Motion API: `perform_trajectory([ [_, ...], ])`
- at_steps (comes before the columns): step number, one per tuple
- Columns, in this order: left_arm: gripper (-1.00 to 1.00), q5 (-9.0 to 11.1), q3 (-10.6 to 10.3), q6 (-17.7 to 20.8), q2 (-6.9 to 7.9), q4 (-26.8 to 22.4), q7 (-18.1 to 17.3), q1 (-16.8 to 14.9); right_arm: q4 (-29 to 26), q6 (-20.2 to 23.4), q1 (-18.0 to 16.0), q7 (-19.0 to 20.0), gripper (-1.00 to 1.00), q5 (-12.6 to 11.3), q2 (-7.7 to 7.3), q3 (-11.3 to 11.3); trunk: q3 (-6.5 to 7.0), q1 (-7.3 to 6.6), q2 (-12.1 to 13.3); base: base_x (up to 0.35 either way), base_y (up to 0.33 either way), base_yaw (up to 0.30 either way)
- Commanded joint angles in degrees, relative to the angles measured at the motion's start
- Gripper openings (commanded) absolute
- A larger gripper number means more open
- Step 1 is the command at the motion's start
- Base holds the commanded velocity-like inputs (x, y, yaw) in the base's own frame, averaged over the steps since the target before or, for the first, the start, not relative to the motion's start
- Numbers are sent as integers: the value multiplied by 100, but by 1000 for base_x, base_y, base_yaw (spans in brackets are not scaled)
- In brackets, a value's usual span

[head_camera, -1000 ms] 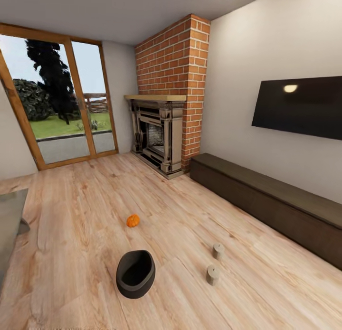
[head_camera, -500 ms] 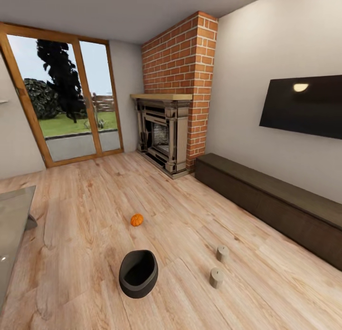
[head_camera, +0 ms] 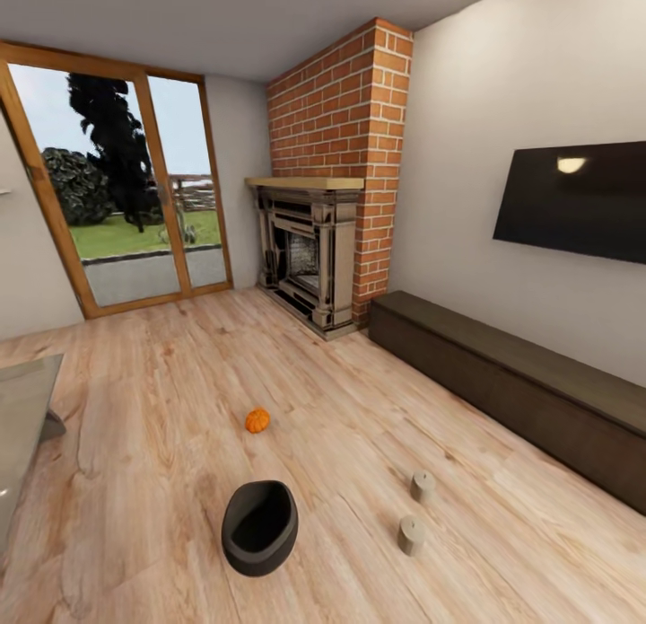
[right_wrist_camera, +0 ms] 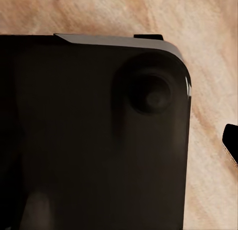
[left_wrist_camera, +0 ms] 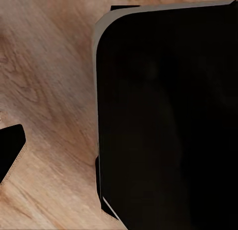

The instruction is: Place each of the two pumpkins and all three candles from the living room inside a cabinet in the living room (use any cabinet), then make sure every cabinet is closed, and position the cauldron so it is next to a table in the living room.

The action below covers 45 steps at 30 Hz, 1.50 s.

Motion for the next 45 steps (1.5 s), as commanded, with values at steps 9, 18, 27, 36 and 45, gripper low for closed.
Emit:
perform_trajectory([
  [9, 100, -3, -7, -10, -4, -8, 1, 2, -7, -46, -3, 3, 100, -7, 12, 0, -4, 3, -2, 186, 0, 0],
  [18, 100, -3, -7, -18, -1, -8, 1, 2, -2, -60, -3, 14, 100, 6, 2, -1, -4, 3, -2, 6, 0, 0],
  [27, 100, -3, -9, -18, -8, -6, 1, 2, 2, -62, -3, -8, 100, 4, 9, 0, -4, 3, -2, 0, 0, 192],
  [36, 100, -3, -19, -18, -8, -8, 1, 2, 5, -62, -3, -16, 100, -5, 9, 0, -4, 3, -2, 0, 0, 288],
  [45, 100, -3, -24, -18, -8, -8, 1, 2, 8, -62, -3, -16, 100, -6, 9, 0, -4, 3, -2, 0, -15, 293],
])
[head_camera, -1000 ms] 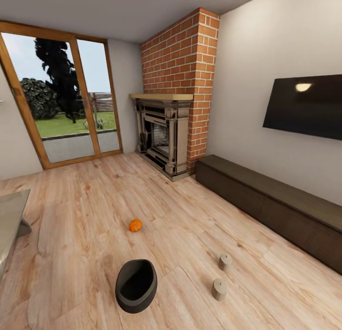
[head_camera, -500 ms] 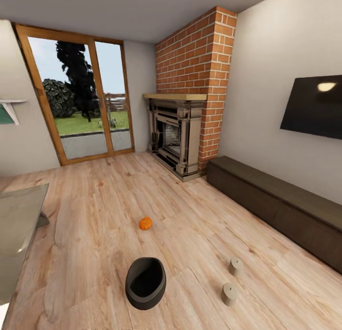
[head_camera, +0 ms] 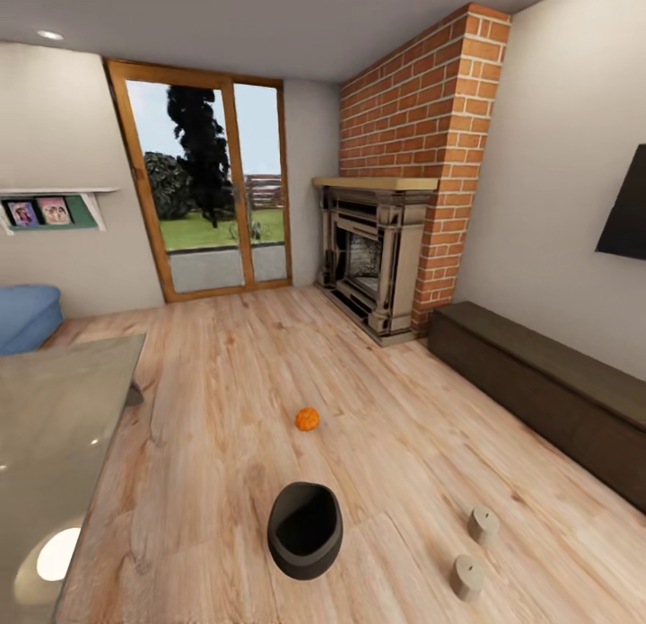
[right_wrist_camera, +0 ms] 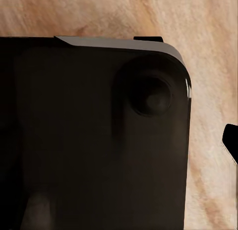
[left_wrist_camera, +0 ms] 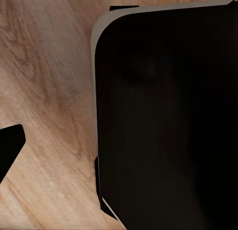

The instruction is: Place each of the two pumpkins and all three candles from the living room inside a cabinet in the living room (use any cabinet), then make sure every cabinet is closed, and position the cauldron so it is next to a table in the living room.

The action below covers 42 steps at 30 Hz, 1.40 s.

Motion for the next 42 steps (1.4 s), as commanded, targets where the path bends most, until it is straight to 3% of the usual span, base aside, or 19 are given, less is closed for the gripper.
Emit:
perform_trajectory([
  [1, 100, -4, -4, -9, 1, -9, 1, 3, 5, -19, -3, -1, 100, -1, 1, -1, -4, 0, -2, 0, -62, 293],
  [14, 100, -4, 19, -5, 24, -51, -52, -27, 2, -18, -3, 49, 100, 42, -4, 10, -4, 0, -2, 0, -32, 143],
  [19, 100, 6, 21, 106, 58, -502, -101, -75, -23, -119, -5, -44, 100, 39, -15, 3, -4, 0, -2, 0, -1, 5],
  [21, 100, 16, 22, 341, 64, -827, -125, -83, -25, -165, -8, -74, 100, 27, -12, -5, -4, 0, -2, 0, 0, 1],
  [24, 100, 46, 36, 2047, 66, -2265, -314, -122, -148, 141, -29, -106, 100, 12, -15, -22, -4, 0, -2, 0, 0, 0],
  [25, 100, 50, 42, 2378, 64, -2590, -369, -124, -247, 262, -38, -108, 100, 11, -15, -23, -4, 0, -2, 0, 0, 0],
  [26, 100, 58, 54, 3045, 60, -3253, -487, -126, -560, 570, -51, -111, 100, 10, -21, -23, -4, 0, -2, 0, 0, 0],
  [28, 100, 72, 58, 3700, 56, -3922, -605, -129, -1060, 1003, -59, -112, 100, 9, -32, -27, -4, 0, -2, 0, 0, 0],
  [29, 100, 70, 61, 4315, 50, -4590, -689, -137, -1820, 1611, -64, -113, 100, 8, -36, -27, -4, 0, -2, 0, 0, 0],
  [30, 100, 69, 62, 4565, 42, -4900, -718, -160, -2322, 1995, -66, -114, 100, 6, -30, -24, -4, 0, -2, 0, 0, 0],
  [31, 100, 76, 64, 5055, 17, -5565, -772, -288, -3602, 2979, -70, -114, 100, -1, -20, -17, -4, 0, -2, 0, 0, 0],
  [33, 100, 92, 65, 5308, -4, -5918, -798, -495, -4696, 3818, -71, -118, 100, -4, -11, -11, -4, 0, -2, 0, 0, 0],
  [36, 100, 105, 66, 5464, -17, -6075, -814, -813, -5808, 4718, -73, -121, 100, 5, -6, -5, -4, 0, -2, 0, 0, 0],
  [37, 100, 104, 66, 5517, -24, -6024, -816, -1069, -6406, 5227, -73, -119, 100, 11, -7, -8, -4, 0, -2, 0, 0, 0],
  [42, 100, 89, 63, 5547, -25, -5732, -817, -1580, -7220, 5765, -73, -127, 100, 52, -8, 11, -4, 0, -2, 0, 0, 0],
])
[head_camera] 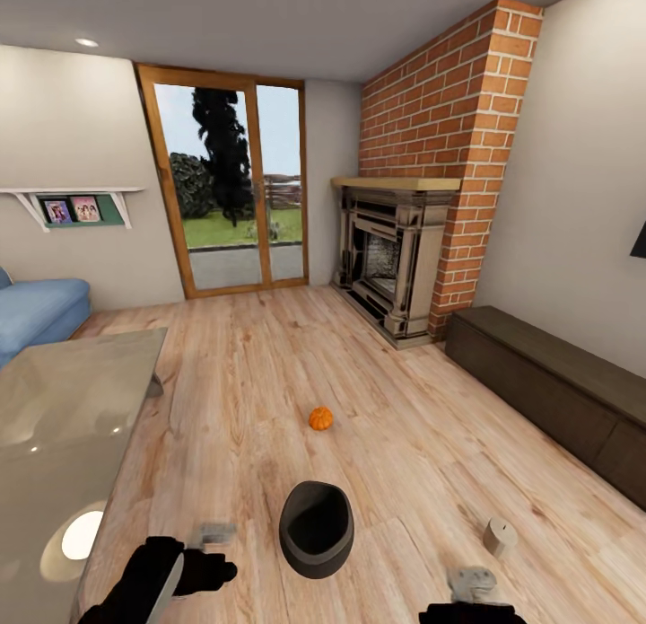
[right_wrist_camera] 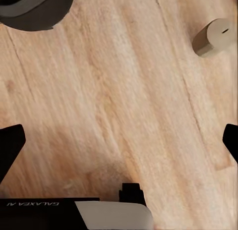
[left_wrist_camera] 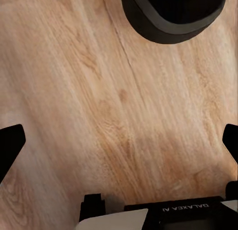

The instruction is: Place each of the two pumpkins and all three candles from the living room inside a cabinet in the living room (use any cabinet), then make sure every cabinet is closed, and position the cauldron so it is next to a table in the living room.

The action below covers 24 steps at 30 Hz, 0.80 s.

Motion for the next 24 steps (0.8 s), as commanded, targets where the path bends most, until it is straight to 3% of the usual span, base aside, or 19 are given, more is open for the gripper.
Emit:
perform_trajectory([
  [1, 100, 2, 1, 23, 3, 20, -16, -35, -47, 43, -3, -12, 100, 10, 2, 5, -7, 0, -4, 0, 0, 0],
  [5, 100, 3, 9, -159, 3, 93, -27, -129, -111, -127, -3, -6, 100, -23, 0, 14, -7, 0, -4, 0, 0, 0],
  [11, 100, 19, 9, -878, 3, 140, -28, -152, -79, -635, -3, 16, 100, -66, -5, -6, -7, 0, -4, 24, 0, 0],
  [15, 100, 8, 3, -1017, -11, 504, -49, -154, -46, -976, -3, 20, 100, -46, 0, 8, -7, 0, -4, 244, 0, 0],
  [24, 100, 28, 21, -1542, -16, 733, -20, -147, 573, -1290, -3, 12, 100, -23, 3, 44, -7, 0, -4, 56, 0, 0],
])
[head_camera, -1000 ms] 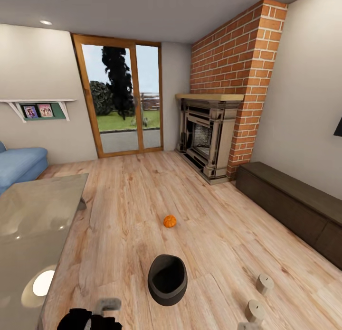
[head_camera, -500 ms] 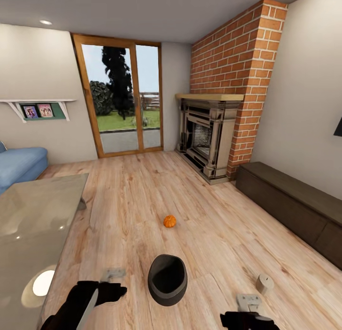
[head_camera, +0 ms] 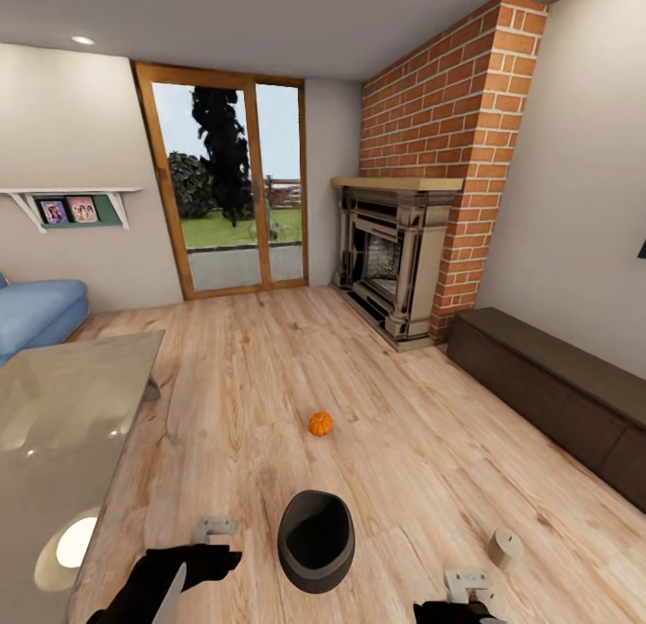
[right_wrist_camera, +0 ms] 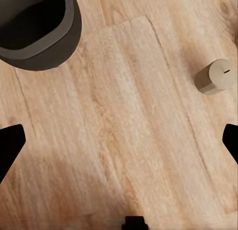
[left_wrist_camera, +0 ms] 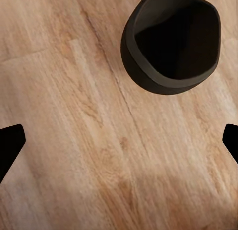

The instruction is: Place each of the two pumpkins and all three candles from the living room inside a cabinet in the living room (use any cabinet), then make sure every cabinet is closed, and position the cauldron so it is next to a table in the living room.

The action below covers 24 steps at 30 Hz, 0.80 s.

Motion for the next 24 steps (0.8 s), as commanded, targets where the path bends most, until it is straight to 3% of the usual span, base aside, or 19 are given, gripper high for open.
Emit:
perform_trajectory([
  [1, 100, 5, 2, 0, -3, 31, -16, -2, 36, 20, -3, -7, 100, -2, 0, 3, -6, 0, -4, 25, 0, 0],
  [17, 100, -6, -4, -79, -19, 373, -4, -1, 147, -92, -3, 36, 100, -41, 36, 9, -6, 0, -4, 259, 0, 0],
  [24, 100, -6, 5, -80, -19, 375, -4, -1, 258, -93, -3, 40, 100, -43, 43, 10, -6, 0, -4, 69, 0, 0],
])
